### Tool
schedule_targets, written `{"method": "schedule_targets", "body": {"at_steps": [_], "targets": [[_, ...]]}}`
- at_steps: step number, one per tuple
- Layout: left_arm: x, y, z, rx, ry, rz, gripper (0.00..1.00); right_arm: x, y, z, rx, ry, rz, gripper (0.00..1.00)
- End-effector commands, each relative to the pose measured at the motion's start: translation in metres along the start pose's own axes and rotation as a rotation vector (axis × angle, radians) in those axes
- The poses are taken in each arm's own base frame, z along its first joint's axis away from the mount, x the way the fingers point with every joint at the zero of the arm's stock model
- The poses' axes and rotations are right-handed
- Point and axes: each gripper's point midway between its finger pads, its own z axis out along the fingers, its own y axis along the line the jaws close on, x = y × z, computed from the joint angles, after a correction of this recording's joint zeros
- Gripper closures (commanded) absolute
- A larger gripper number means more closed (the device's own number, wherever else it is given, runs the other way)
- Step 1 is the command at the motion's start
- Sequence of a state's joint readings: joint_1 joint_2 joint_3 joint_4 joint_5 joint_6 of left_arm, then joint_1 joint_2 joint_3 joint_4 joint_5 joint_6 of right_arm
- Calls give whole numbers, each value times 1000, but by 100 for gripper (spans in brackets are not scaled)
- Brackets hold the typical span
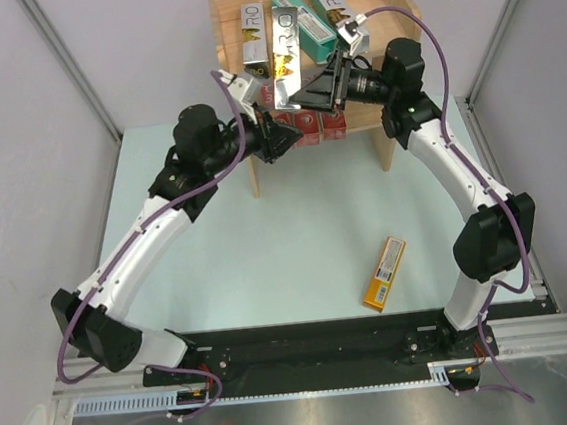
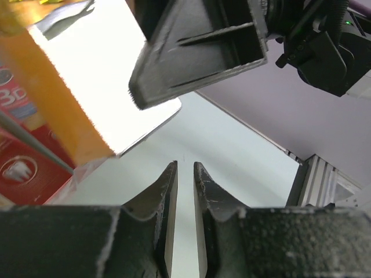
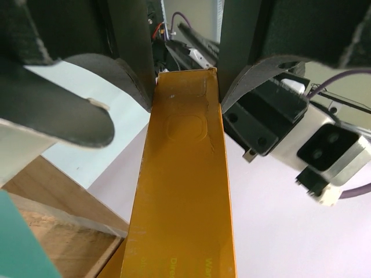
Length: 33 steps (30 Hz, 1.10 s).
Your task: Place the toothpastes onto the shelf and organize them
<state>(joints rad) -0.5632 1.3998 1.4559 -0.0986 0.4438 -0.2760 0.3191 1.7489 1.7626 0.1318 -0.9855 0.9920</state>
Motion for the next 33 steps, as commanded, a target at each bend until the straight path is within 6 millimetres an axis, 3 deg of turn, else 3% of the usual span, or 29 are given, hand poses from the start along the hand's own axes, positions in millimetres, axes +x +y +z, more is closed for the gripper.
{"method": "schedule_targets", "body": {"at_steps": [1,7,15,28,33], "targets": [[-35,-15,9,-4,-79,117,78,-10,4,-1,9,-5,24,65],[-43,-12,20,-10,-110,116,78,-8,-9,-1,62,33,37,59],[-49,-4,34,-30,-112,131,77,-17,-10,-9,68,24,28,48],[-70,11,34,-130,-166,155,76,-25,8,-9,20,2,15,35],[-79,19,35,-184,-173,152,76,-31,18,-11,3,-23,-30,20]]}}
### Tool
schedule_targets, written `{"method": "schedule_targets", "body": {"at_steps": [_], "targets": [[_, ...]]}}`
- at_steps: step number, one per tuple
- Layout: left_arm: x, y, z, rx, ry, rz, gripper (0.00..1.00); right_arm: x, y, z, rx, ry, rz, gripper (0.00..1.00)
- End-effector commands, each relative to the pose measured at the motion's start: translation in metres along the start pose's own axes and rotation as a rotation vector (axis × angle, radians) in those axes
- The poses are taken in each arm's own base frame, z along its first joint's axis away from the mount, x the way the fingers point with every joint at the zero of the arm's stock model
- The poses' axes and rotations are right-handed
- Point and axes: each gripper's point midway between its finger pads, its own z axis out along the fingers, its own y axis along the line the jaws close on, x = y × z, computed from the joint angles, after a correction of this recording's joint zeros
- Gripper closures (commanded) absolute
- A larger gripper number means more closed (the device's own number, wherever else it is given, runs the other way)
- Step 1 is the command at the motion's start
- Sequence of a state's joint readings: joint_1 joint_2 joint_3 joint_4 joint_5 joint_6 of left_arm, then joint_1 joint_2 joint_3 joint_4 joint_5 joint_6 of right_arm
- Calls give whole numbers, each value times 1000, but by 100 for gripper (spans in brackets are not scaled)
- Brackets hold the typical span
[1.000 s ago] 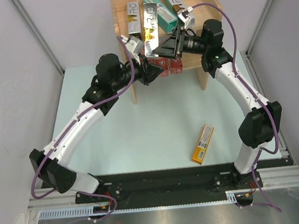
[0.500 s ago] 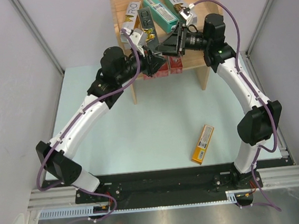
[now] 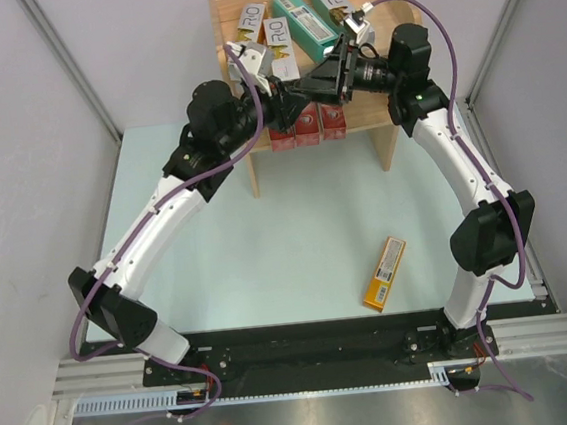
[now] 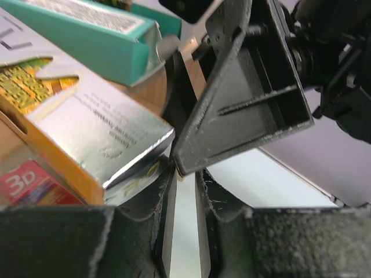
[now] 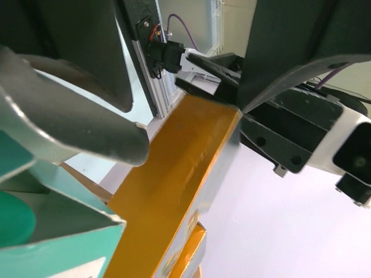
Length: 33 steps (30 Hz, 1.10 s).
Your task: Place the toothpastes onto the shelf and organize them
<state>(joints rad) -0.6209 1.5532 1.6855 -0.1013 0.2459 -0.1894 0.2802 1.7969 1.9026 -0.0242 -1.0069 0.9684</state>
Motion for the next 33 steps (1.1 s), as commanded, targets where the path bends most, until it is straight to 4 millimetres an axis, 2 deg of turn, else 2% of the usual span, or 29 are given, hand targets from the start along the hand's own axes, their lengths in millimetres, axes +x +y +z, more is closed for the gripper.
{"method": "schedule_targets", "body": {"at_steps": [1,3,11,17,25,30,33], "targets": [[-32,10,2,-65,-72,41,76,-13,19,-3,-34,-38,-58,18],[-35,9,3,-63,-82,45,75,-16,21,-5,-34,-49,-69,14],[-38,24,16,-121,-58,77,75,-21,27,-12,-38,-69,-84,11],[-32,42,23,-165,-35,69,75,-24,45,-29,-39,-117,-119,6],[-37,71,26,-180,-49,37,75,-10,81,-47,-67,-133,-170,5],[-45,67,28,-130,-60,47,74,1,90,-56,-50,-144,-194,4],[-48,50,25,-53,-62,67,71,10,92,-64,-22,-156,-215,4]]}}
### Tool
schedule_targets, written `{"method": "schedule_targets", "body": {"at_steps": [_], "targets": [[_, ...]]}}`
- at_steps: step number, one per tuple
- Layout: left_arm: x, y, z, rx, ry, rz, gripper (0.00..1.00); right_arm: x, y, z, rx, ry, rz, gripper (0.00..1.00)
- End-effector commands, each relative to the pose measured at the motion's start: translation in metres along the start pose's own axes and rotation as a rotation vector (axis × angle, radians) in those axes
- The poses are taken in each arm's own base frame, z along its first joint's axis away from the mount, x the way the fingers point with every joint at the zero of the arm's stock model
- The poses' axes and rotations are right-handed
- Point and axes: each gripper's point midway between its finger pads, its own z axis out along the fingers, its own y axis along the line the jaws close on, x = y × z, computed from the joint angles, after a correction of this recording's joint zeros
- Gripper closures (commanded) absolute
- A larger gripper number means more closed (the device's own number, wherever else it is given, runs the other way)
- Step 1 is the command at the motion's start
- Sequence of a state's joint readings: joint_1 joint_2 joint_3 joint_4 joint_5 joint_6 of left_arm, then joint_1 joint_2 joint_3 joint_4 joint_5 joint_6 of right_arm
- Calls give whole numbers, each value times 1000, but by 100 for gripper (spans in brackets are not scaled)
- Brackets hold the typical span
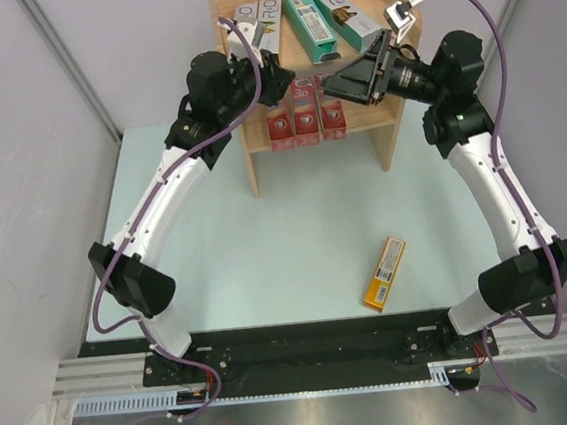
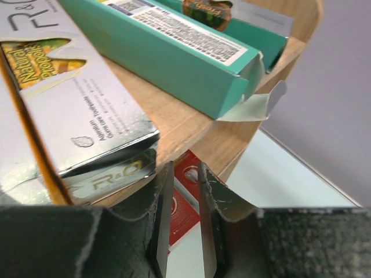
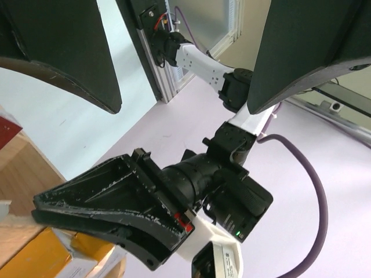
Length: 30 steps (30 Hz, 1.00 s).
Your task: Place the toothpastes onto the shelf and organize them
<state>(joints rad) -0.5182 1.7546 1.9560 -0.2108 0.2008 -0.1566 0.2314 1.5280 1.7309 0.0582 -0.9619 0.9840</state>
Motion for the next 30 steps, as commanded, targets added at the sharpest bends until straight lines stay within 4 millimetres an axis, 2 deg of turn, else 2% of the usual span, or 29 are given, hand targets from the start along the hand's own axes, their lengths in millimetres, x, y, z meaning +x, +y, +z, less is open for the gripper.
{"method": "schedule_targets", "body": {"at_steps": [1,2,3,4,5,6,7,8,9,10,11,12,13,14,15,16,17,19,20,21,22,23,25,27,28,29,30], "targets": [[-35,-32,-13,138,-85,47,70,9,17,-16,32,-21,-67,4],[-25,-35,-13,148,-69,48,67,11,18,-21,57,-35,-74,4],[-35,-43,-25,163,-96,70,65,14,16,-24,76,-36,-104,3],[-36,-54,-28,185,-109,82,63,18,13,-28,106,-34,-95,2],[-24,-59,-31,189,-89,84,59,18,9,-30,135,-52,-102,2],[-32,-66,-41,198,-109,95,57,22,10,-36,156,-59,-138,2],[-31,-76,-47,217,-114,96,52,27,4,-40,191,-53,-123,1],[-16,-78,-49,218,-85,90,49,27,-2,-43,225,-68,-133,1],[-11,-82,-52,226,-80,77,46,32,-2,-49,246,-71,-141,0],[-15,-92,-64,243,-92,71,44,39,-9,-54,280,-62,-144,0],[10,-92,-65,241,-46,51,39,41,-13,-57,310,-75,-150,0],[14,-95,-68,246,-45,30,35,45,-17,-60,327,-75,-150,0],[16,-104,-78,262,-47,17,19,55,-24,-65,355,-62,-149,0],[45,-101,-79,244,2,-8,11,57,-31,-69,386,-68,-147,0],[57,-103,-82,238,20,-14,4,62,-35,-71,405,-60,-146,0],[64,-113,-90,250,30,-15,0,72,-43,-76,437,-40,-139,0],[87,-113,-90,240,58,-21,0,77,-51,-79,466,-37,-141,0],[109,-122,-94,246,90,-43,0,88,-60,-86,511,-19,-133,0],[132,-122,-96,241,132,-57,0,97,-75,-91,552,-7,-123,0],[141,-126,-96,244,143,-79,0,101,-80,-94,568,-5,-123,0],[152,-134,-98,256,161,-92,0,107,-86,-98,591,3,-118,0],[174,-136,-97,259,207,-101,0,114,-96,-104,625,9,-120,0],[193,-149,-97,267,245,-120,0,122,-107,-112,670,20,-117,0],[224,-157,-92,265,310,-132,0,132,-121,-121,721,25,-116,0],[237,-167,-92,272,338,-127,0,133,-127,-125,743,19,-115,0],[242,-174,-89,277,351,-126,1,133,-134,-131,776,5,-118,0],[263,-179,-84,273,401,-125,1,138,-140,-137,799,3,-113,0]]}}
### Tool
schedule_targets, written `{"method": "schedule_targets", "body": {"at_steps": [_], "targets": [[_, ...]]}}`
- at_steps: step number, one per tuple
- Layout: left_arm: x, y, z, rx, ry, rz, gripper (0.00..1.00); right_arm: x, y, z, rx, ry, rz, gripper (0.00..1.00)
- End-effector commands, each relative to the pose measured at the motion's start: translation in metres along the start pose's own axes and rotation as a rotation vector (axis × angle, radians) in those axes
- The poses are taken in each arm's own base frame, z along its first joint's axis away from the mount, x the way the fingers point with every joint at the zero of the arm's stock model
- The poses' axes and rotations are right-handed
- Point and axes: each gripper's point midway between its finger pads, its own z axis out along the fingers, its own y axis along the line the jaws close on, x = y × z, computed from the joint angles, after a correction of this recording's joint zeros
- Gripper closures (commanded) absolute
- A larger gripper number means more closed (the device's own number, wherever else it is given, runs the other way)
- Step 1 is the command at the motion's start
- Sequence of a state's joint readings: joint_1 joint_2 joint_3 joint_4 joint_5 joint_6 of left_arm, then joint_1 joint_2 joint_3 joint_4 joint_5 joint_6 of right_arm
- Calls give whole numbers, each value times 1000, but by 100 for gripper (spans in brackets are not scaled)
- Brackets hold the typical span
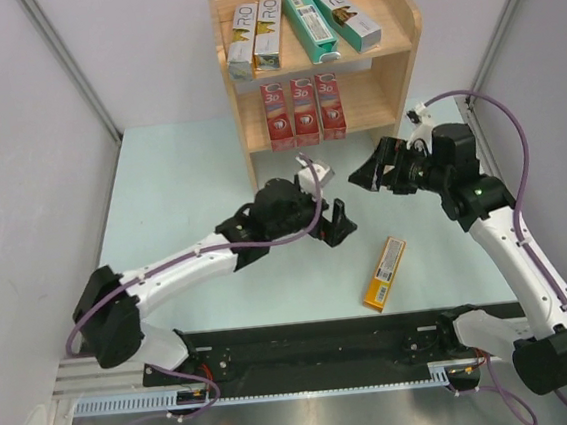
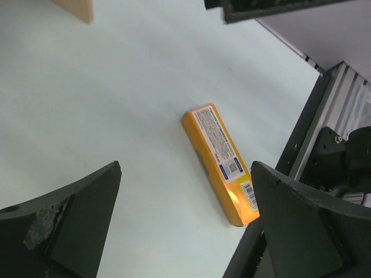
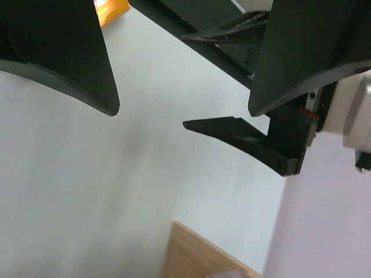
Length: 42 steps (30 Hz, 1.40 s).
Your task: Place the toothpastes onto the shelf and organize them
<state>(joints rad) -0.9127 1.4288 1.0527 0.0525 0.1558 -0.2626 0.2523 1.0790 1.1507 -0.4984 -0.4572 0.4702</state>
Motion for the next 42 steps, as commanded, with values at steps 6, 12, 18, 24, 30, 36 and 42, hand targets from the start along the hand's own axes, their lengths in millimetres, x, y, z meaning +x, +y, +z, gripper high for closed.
{"method": "schedule_targets", "body": {"at_steps": [6,12,18,24,30,36,42], "targets": [[47,-60,69,61,135,3,0,-7,-66,-20,229,-115,1,0],[93,-80,107,70,273,-2,0,-17,-102,-37,353,-172,43,0],[128,-79,126,-14,357,-1,0,-24,-130,-54,466,-219,76,0],[146,-69,137,-114,389,45,0,-26,-138,-56,499,-234,81,1],[163,-52,142,-206,418,58,14,-28,-141,-58,508,-243,88,0],[164,-40,138,-275,417,59,34,-28,-140,-58,501,-246,94,0],[141,-33,121,-290,358,42,42,-28,-133,-54,457,-236,91,0]]}}
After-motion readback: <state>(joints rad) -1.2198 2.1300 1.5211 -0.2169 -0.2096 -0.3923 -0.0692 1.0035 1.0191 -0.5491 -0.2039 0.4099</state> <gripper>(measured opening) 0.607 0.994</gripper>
